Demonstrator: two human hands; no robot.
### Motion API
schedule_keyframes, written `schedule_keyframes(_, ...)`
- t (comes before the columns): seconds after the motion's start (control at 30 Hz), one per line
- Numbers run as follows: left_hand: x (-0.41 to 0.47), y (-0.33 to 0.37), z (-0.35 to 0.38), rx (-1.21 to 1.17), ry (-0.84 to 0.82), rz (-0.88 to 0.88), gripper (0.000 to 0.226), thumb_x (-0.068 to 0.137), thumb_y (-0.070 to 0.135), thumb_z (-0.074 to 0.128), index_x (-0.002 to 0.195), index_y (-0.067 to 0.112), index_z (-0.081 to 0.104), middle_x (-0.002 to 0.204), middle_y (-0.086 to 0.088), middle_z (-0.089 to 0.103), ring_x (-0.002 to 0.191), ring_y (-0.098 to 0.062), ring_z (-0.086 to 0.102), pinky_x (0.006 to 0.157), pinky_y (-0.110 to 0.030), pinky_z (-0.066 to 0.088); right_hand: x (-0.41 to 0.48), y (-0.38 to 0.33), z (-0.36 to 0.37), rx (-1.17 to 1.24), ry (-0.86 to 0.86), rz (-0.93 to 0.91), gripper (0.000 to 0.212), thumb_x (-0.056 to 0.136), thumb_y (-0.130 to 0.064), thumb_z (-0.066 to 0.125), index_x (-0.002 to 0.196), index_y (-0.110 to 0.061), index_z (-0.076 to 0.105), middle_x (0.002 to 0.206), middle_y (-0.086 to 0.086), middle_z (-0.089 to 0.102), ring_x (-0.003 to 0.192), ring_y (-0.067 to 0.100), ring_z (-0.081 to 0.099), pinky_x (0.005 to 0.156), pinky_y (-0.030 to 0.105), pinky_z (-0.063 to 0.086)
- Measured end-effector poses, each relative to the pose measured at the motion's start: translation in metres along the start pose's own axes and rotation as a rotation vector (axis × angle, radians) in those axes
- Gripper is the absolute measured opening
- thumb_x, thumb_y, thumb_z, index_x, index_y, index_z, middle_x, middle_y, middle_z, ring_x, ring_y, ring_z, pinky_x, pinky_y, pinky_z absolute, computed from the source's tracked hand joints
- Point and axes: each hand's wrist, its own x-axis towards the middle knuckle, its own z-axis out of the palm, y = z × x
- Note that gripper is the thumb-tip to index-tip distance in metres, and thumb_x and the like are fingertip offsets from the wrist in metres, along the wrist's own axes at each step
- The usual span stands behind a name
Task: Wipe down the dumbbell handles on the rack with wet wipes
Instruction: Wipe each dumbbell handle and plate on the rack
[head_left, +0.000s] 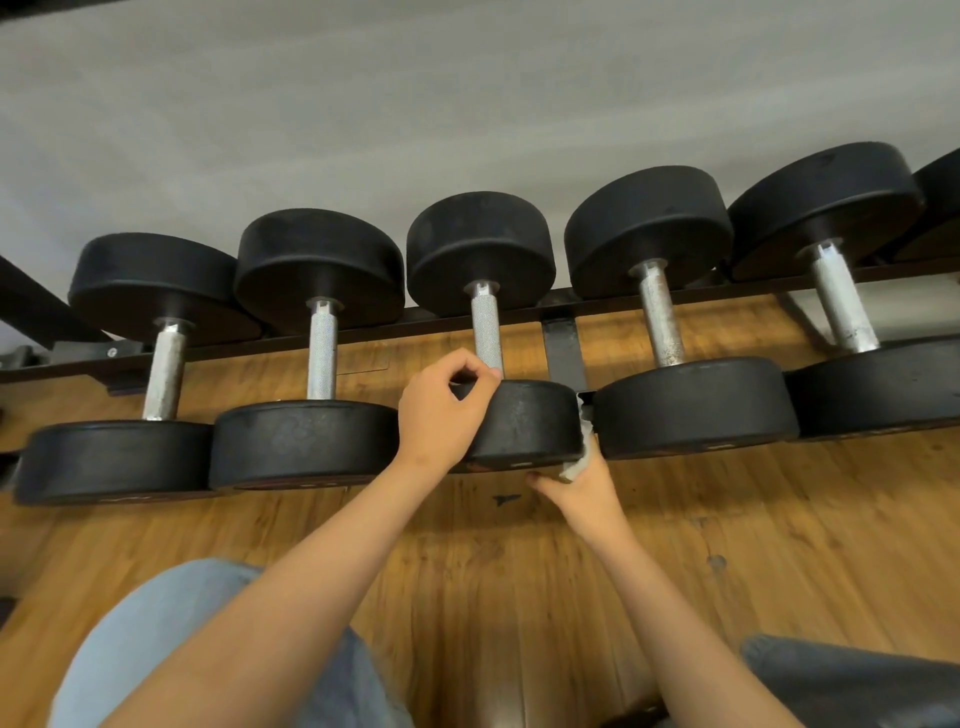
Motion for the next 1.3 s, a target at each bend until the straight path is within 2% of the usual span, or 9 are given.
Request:
schedule_keyframes(0.13,0.000,-0.001,0.000,-0.004,-0.003,-0.003,0.008,0.093,0.025,0.062,0.089,0.020,0.066,0.091,0.012,0.065,0.091,-0.004,0.060,0.075,-0.016,0.044,-0.020,-0.008,0.010,-0.049,0.074,0.005,0.109,0.072,-0.012,0.084,0.154,-0.031,0.015,0.153,-0.009,0.033,0.141,0.007,0.032,0.113,0.032,0.034)
schedule_keyframes(0.37,-0.001,0.002,0.000,0.003,-0.005,0.001,0.009,0.094,0.026,0.061,0.089,0.020,0.065,0.091,0.012,0.064,0.090,-0.004,0.059,0.073,-0.015,0.042,-0.042,-0.042,0.024,-0.550,0.163,-0.279,0.111,0.079,-0.022,0.077,0.156,-0.024,-0.003,0.161,-0.015,-0.006,0.145,-0.003,-0.012,0.121,0.029,-0.001)
schedule_keyframes(0.47,-0.005,0.003,-0.003,-0.084,-0.004,0.003,0.013,0.096,0.026,0.056,0.090,0.019,0.064,0.090,0.011,0.064,0.089,-0.003,0.059,0.075,-0.017,0.044,-0.043,-0.053,0.023,-0.660,0.112,-0.323,0.104,0.079,-0.012,0.065,0.156,-0.019,-0.005,0.160,-0.012,-0.012,0.146,0.001,-0.017,0.119,0.027,-0.015)
schedule_keyframes(0.6,-0.016,-0.004,-0.013,-0.094,-0.066,0.080,0.014,0.098,0.021,0.054,0.106,0.017,0.065,0.103,0.010,0.065,0.102,-0.002,0.058,0.088,-0.023,0.049,-0.043,-0.065,0.012,-0.723,0.020,-0.363,0.095,0.086,-0.001,0.051,0.154,-0.021,-0.012,0.161,-0.009,-0.016,0.146,0.001,-0.020,0.119,0.029,-0.017)
schedule_keyframes(0.73,-0.025,-0.013,-0.018,-0.010,-0.105,0.178,0.040,0.098,0.029,0.052,0.137,0.021,0.052,0.136,0.009,0.055,0.128,-0.003,0.047,0.109,-0.035,0.041,-0.035,-0.087,0.013,-0.906,-0.131,-0.514,0.075,0.089,-0.018,0.027,0.155,-0.018,-0.009,0.163,-0.003,-0.015,0.146,0.004,-0.021,0.117,0.028,-0.021)
schedule_keyframes(0.83,-0.035,-0.006,-0.017,-0.008,-0.098,0.277,0.051,0.097,0.027,0.053,0.146,0.021,0.041,0.149,0.009,0.044,0.138,-0.002,0.037,0.116,-0.034,0.033,-0.027,-0.098,0.014,-1.018,-0.213,-0.600,0.070,0.087,-0.028,0.009,0.154,-0.017,-0.006,0.162,-0.003,-0.012,0.146,0.004,-0.022,0.118,0.030,-0.019)
schedule_keyframes(1.07,-0.045,0.003,-0.022,-0.030,-0.099,0.252,0.069,0.093,0.023,0.065,0.151,0.025,0.028,0.153,0.016,0.031,0.142,0.003,0.029,0.117,-0.025,0.029,-0.011,-0.115,0.008,-0.756,-0.407,-0.483,0.065,0.104,-0.016,0.036,0.154,-0.029,-0.004,0.160,-0.014,-0.003,0.144,-0.009,-0.012,0.119,0.025,-0.013)
schedule_keyframes(1.2,-0.043,0.003,-0.020,-0.045,-0.110,0.179,0.078,0.087,0.034,0.070,0.152,0.028,0.028,0.153,0.012,0.038,0.141,-0.005,0.035,0.116,-0.039,0.036,-0.007,-0.115,0.008,-0.742,-0.385,-0.464,0.079,0.098,-0.015,0.050,0.155,-0.029,-0.003,0.163,-0.010,0.011,0.147,-0.003,0.003,0.122,0.030,-0.009)
schedule_keyframes(1.3,-0.039,0.004,-0.014,-0.028,-0.093,0.145,0.076,0.084,0.042,0.071,0.150,0.026,0.037,0.150,0.008,0.045,0.141,-0.013,0.037,0.114,-0.046,0.038,-0.002,-0.113,0.002,-0.763,-0.351,-0.478,0.089,0.095,-0.026,0.058,0.155,-0.026,-0.008,0.162,-0.011,0.002,0.147,-0.001,-0.006,0.120,0.026,-0.011)
